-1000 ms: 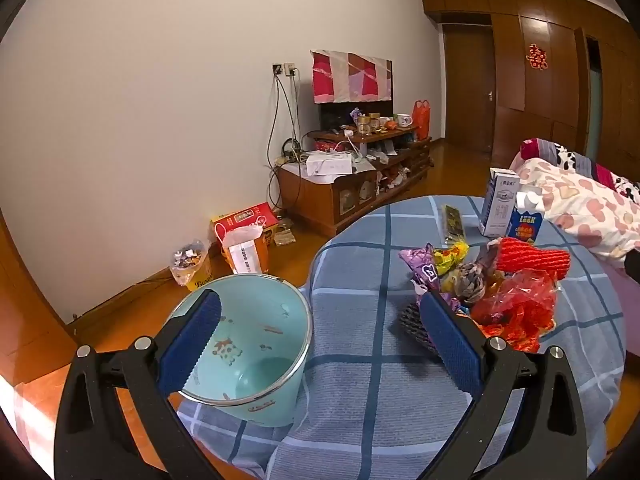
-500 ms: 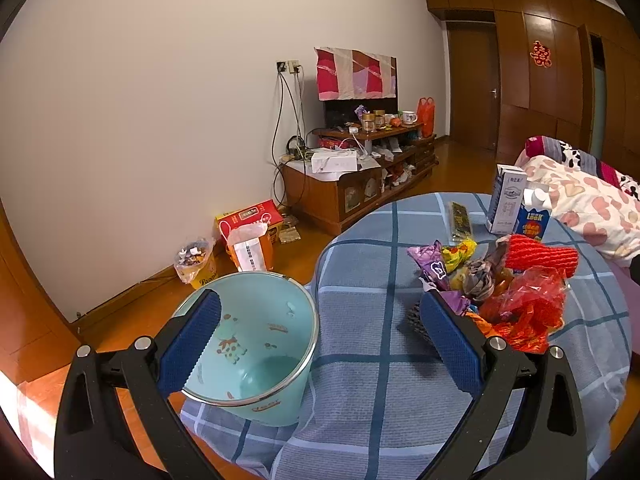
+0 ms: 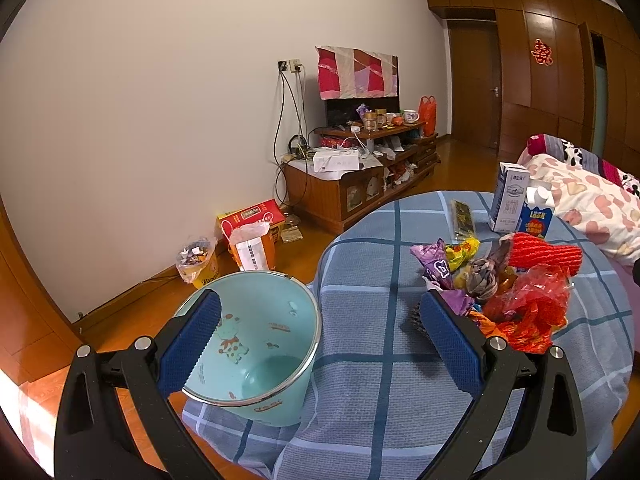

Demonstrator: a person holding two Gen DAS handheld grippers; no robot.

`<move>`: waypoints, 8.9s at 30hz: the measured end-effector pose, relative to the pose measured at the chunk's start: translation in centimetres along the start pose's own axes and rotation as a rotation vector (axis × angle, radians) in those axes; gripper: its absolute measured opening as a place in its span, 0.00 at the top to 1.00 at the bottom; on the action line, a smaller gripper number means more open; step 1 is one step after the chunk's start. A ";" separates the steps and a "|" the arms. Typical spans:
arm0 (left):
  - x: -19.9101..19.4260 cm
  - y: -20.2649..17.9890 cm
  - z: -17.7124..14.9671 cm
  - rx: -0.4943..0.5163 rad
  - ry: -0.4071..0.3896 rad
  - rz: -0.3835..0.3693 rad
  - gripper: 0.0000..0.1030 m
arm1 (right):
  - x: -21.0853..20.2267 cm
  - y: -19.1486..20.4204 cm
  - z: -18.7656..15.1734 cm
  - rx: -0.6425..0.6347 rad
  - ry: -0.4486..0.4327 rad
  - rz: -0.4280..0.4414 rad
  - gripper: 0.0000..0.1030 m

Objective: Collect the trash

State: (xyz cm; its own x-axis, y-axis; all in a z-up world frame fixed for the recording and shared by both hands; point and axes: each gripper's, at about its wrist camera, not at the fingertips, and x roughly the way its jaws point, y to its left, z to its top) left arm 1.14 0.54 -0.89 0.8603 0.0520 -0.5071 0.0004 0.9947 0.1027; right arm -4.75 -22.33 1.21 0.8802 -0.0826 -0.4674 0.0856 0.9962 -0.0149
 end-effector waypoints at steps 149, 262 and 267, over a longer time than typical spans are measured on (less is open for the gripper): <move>6.1 8.2 -2.8 0.017 0.104 0.138 0.77 | 10.7 10.1 3.9 -0.104 -0.035 0.339 0.85; 8.8 -6.1 -6.7 0.145 0.196 -0.086 0.17 | 7.9 -2.1 -6.1 -0.071 0.132 0.136 0.40; 8.9 -6.1 -7.5 0.113 0.213 -0.071 0.17 | 8.5 -1.5 -6.3 -0.059 0.135 0.169 0.41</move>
State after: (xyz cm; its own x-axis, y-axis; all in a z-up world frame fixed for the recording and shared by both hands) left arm 5.02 -4.36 -12.42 0.7291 0.0116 -0.6843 0.1245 0.9809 0.1493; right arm -0.36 -24.37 -8.31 0.8088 0.0858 -0.5818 -0.0887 0.9958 0.0236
